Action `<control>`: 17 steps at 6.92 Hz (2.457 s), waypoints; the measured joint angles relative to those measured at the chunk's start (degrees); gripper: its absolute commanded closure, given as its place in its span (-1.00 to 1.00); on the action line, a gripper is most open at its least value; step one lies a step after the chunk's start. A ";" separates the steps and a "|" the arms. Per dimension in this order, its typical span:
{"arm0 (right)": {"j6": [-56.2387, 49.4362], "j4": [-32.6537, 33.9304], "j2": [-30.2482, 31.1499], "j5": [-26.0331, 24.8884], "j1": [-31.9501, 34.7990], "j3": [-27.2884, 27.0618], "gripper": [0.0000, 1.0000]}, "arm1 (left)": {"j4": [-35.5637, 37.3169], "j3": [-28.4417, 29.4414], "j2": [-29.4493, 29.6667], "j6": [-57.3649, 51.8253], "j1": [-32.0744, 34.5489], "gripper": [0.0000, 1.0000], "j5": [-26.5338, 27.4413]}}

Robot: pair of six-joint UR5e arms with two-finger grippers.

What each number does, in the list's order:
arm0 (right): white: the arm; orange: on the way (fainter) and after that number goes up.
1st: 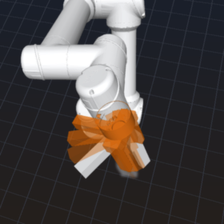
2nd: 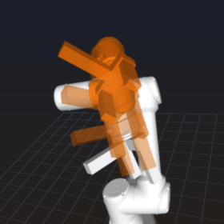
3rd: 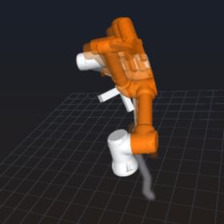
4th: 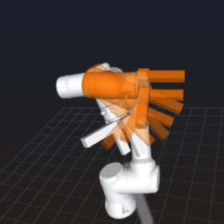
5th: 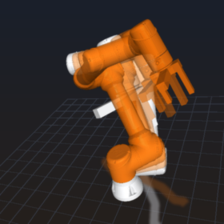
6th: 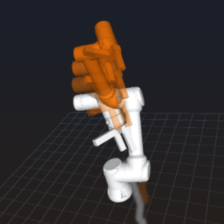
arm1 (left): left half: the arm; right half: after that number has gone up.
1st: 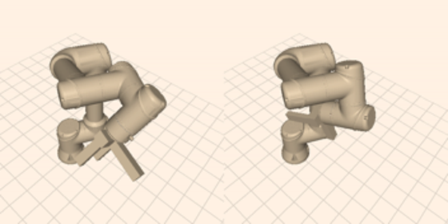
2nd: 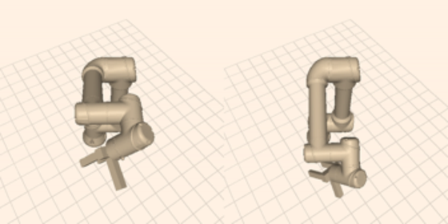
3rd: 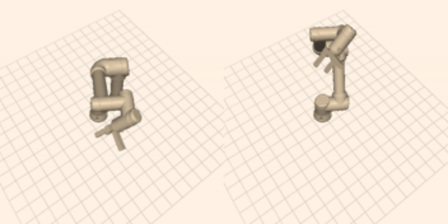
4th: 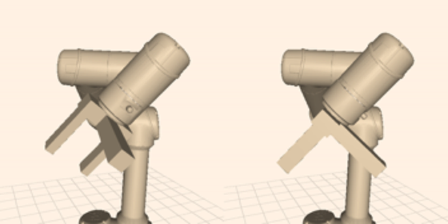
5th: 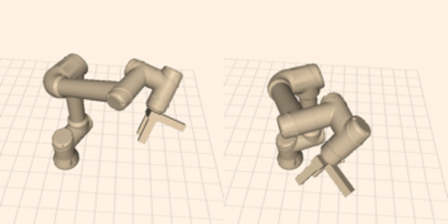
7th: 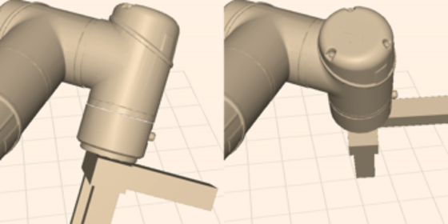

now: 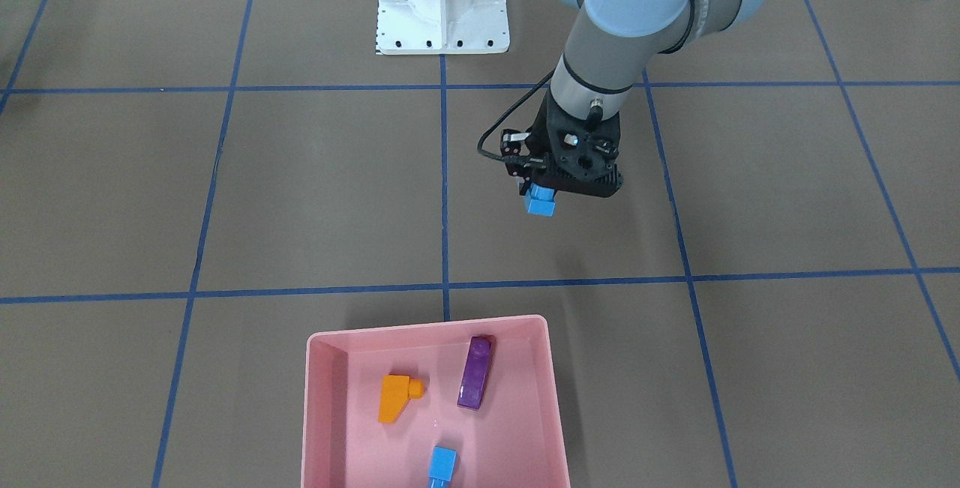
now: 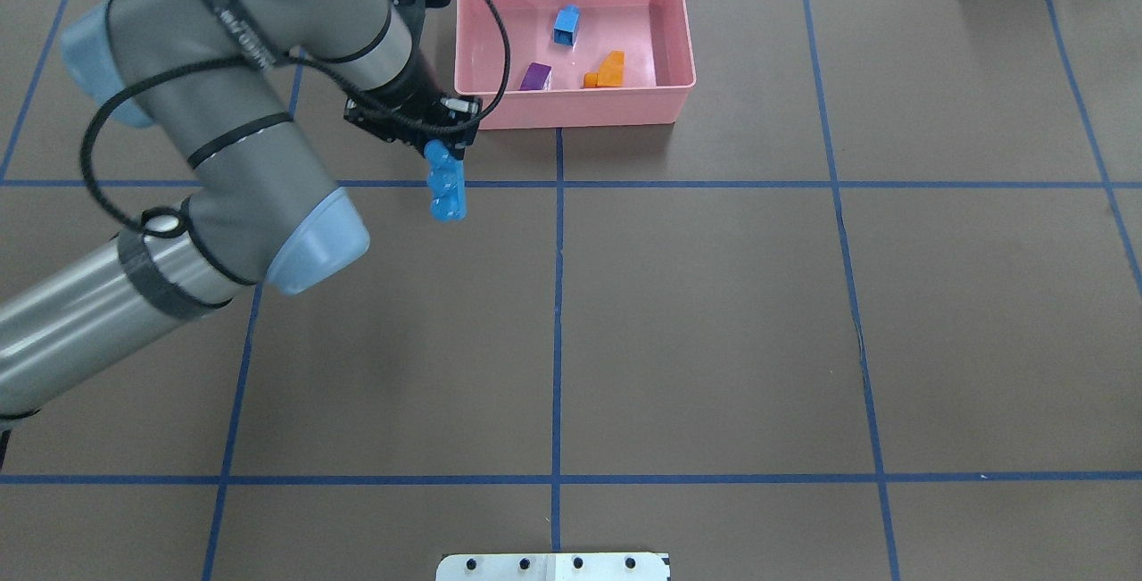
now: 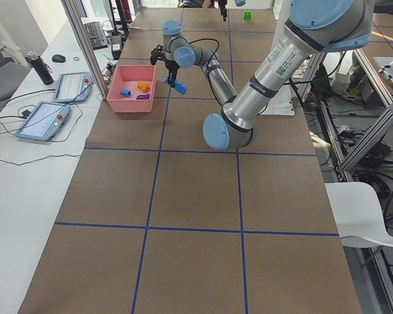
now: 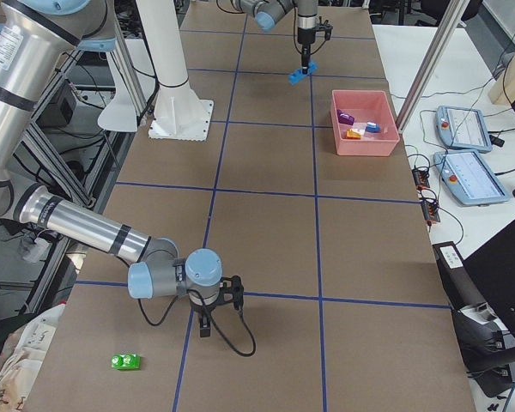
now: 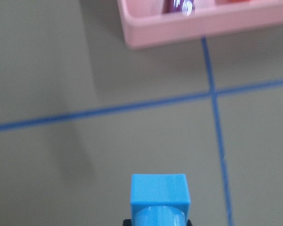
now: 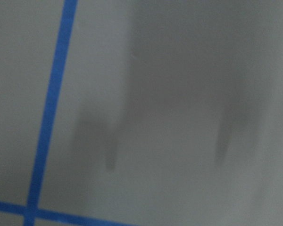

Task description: Put all blocks into box

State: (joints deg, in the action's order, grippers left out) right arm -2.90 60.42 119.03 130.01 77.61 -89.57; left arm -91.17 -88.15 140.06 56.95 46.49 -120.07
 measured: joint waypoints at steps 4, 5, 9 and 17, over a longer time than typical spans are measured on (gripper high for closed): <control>-11.38 -0.04 5.69 -0.32 3.87 7.16 -0.96 | -25.54 32.00 16.83 12.48 2.28 1.00 10.77; -12.22 -0.06 5.87 -0.35 4.21 8.41 -0.96 | -28.91 35.35 17.84 12.82 2.37 0.55 14.13; -13.45 -1.18 6.03 -0.21 4.82 12.49 1.00 | -34.53 41.34 19.03 12.62 2.29 -0.98 18.60; 6.93 20.03 -16.13 7.59 8.18 -7.87 1.00 | -20.71 7.01 -9.92 -3.70 5.88 -0.98 5.56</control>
State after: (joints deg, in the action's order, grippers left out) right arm 4.02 80.45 102.90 137.60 85.79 -97.44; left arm -111.88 -81.14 130.14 53.25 52.37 -114.52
